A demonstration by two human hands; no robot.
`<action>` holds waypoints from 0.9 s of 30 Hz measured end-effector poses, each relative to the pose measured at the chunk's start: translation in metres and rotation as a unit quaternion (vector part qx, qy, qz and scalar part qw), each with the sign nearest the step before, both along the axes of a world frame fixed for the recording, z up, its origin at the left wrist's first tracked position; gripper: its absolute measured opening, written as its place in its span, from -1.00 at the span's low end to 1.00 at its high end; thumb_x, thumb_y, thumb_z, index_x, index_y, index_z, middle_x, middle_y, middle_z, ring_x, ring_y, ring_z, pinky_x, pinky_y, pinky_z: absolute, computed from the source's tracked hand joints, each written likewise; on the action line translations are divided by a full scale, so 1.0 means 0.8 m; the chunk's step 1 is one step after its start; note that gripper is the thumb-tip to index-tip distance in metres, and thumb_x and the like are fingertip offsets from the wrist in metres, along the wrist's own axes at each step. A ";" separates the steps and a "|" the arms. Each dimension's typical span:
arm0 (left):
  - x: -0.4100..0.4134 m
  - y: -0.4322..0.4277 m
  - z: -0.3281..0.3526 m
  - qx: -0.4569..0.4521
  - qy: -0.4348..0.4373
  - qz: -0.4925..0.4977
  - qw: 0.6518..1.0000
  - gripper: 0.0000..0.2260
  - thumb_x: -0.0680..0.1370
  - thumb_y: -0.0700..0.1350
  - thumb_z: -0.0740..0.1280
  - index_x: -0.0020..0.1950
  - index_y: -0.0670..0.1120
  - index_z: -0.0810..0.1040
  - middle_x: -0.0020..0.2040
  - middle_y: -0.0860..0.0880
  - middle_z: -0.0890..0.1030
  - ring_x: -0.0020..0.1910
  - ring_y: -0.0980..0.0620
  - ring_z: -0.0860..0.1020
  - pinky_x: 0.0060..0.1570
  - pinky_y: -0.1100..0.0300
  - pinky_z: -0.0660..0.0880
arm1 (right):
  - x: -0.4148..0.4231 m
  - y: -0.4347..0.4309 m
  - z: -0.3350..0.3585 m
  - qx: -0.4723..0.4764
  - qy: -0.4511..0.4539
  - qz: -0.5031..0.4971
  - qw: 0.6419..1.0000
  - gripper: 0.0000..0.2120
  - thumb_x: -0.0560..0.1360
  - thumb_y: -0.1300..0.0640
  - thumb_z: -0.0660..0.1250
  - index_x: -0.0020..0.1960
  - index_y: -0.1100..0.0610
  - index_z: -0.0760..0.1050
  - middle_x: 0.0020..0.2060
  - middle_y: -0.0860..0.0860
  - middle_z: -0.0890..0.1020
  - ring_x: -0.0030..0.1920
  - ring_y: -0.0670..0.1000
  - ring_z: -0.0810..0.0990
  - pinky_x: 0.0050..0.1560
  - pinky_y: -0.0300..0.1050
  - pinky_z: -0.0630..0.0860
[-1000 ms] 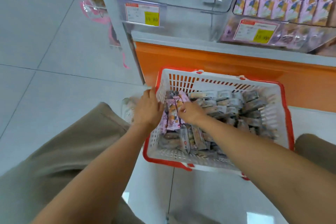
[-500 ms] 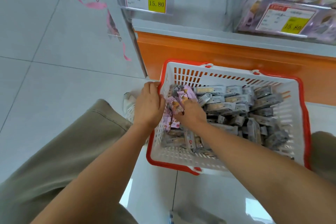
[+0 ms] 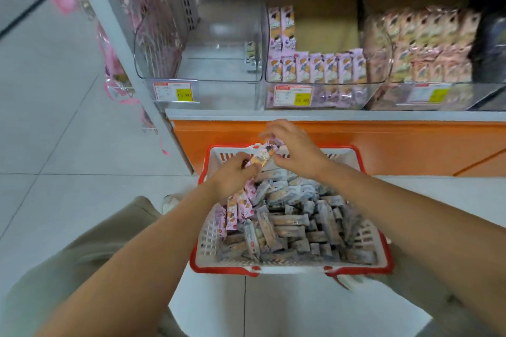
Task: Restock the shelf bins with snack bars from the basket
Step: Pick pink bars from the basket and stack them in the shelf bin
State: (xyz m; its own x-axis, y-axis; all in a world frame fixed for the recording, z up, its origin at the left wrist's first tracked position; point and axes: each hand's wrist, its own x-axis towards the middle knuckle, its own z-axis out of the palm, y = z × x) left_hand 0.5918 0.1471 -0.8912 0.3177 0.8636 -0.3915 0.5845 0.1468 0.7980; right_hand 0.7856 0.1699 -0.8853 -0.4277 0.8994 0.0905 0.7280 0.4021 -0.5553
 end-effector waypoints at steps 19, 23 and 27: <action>0.092 0.077 0.137 0.444 0.131 0.060 0.885 -0.58 0.54 -0.08 0.34 0.38 -0.12 0.39 0.35 -0.08 0.42 0.34 -0.06 0.35 0.35 0.05 0.27 | 0.072 0.076 0.165 0.013 0.344 -0.309 0.887 -0.60 0.53 0.21 0.38 0.31 0.13 0.31 -0.18 0.08 0.54 -0.37 -0.01 0.57 -0.29 -0.12 0.61; 0.085 0.117 0.126 0.462 0.180 0.056 0.866 -0.49 0.57 -0.06 0.29 0.49 -0.16 0.27 0.49 -0.14 0.27 0.48 -0.12 0.21 0.43 0.02 0.15 | 0.080 0.141 0.164 0.055 0.273 -0.330 0.902 -0.61 0.52 0.14 0.40 0.29 0.12 0.35 -0.19 0.13 0.57 -0.21 0.11 0.60 -0.15 0.03 0.57; 0.086 0.136 0.104 0.456 0.167 0.041 0.873 -0.38 0.61 -0.02 0.25 0.56 -0.20 0.07 0.56 -0.16 0.12 0.53 -0.11 0.10 0.48 -0.01 0.13 | 0.079 0.204 0.156 0.077 0.215 -0.351 0.908 -0.62 0.51 0.07 0.40 0.27 0.10 0.38 -0.24 0.03 0.57 -0.10 0.17 0.62 -0.03 0.13 0.57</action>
State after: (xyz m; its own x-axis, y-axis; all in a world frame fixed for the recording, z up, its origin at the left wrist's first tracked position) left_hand 0.6603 0.2558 -0.8082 0.2392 0.8794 0.4116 0.8241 -0.4080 0.3929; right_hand 0.8489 0.3330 -0.7604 0.3513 0.8991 0.2611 0.5647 0.0189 -0.8251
